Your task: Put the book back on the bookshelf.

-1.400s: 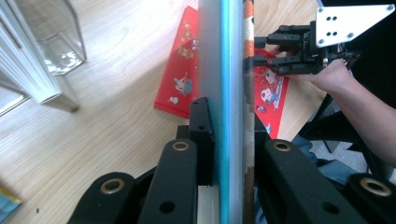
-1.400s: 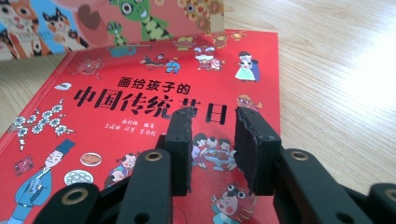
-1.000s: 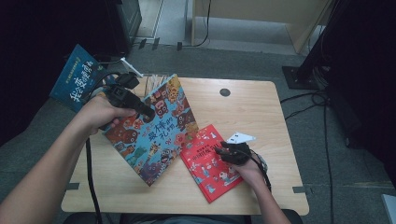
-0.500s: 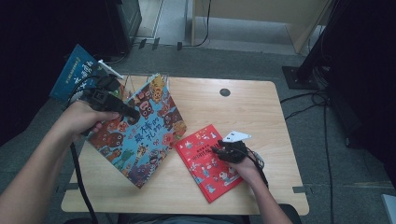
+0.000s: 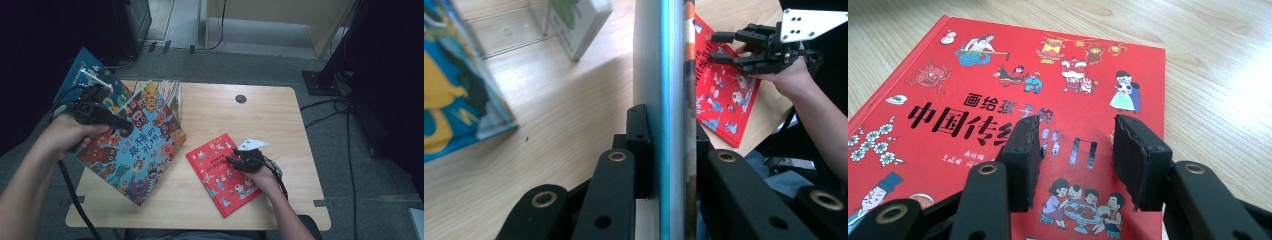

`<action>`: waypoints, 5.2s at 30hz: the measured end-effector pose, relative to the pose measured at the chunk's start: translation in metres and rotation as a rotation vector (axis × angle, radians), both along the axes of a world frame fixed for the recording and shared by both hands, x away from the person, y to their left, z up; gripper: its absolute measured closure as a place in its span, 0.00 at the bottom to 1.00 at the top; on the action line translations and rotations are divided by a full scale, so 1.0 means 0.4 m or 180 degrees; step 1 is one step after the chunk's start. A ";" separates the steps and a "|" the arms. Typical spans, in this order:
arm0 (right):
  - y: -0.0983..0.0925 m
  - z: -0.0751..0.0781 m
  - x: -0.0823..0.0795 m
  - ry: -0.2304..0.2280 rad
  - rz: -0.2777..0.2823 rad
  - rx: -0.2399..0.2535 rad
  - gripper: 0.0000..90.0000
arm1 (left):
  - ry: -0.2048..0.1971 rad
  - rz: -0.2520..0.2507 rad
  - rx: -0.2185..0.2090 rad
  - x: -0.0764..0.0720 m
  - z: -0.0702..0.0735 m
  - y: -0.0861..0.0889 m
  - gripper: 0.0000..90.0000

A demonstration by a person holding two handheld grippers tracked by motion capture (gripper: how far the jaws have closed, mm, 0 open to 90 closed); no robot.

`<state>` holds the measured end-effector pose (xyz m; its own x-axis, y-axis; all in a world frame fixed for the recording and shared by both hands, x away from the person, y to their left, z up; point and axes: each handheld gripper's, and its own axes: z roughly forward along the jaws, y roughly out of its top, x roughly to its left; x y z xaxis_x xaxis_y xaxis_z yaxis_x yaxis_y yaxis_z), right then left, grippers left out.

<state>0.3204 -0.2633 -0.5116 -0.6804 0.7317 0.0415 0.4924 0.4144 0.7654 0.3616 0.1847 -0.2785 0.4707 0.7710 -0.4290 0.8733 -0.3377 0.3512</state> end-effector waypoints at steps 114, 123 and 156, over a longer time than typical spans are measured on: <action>0.009 -0.002 0.000 -0.0036 0.0048 -0.0020 0.61 | -0.0368 0.1521 0.0154 0.165 0.079 0.221 0.89; 0.009 -0.002 -0.002 -0.0044 0.0040 -0.0018 0.61 | -0.0336 0.1583 0.0119 0.184 0.070 0.245 0.89; 0.008 -0.002 -0.005 -0.0048 0.0044 -0.0017 0.61 | -0.0486 0.1547 -0.0142 0.189 0.078 0.250 0.66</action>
<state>0.3183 -0.2603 -0.5125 -0.6909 0.7225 0.0272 0.4750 0.4253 0.7704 0.4372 0.2846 -0.2472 0.1221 0.8988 -0.4210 0.8634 0.1131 0.4917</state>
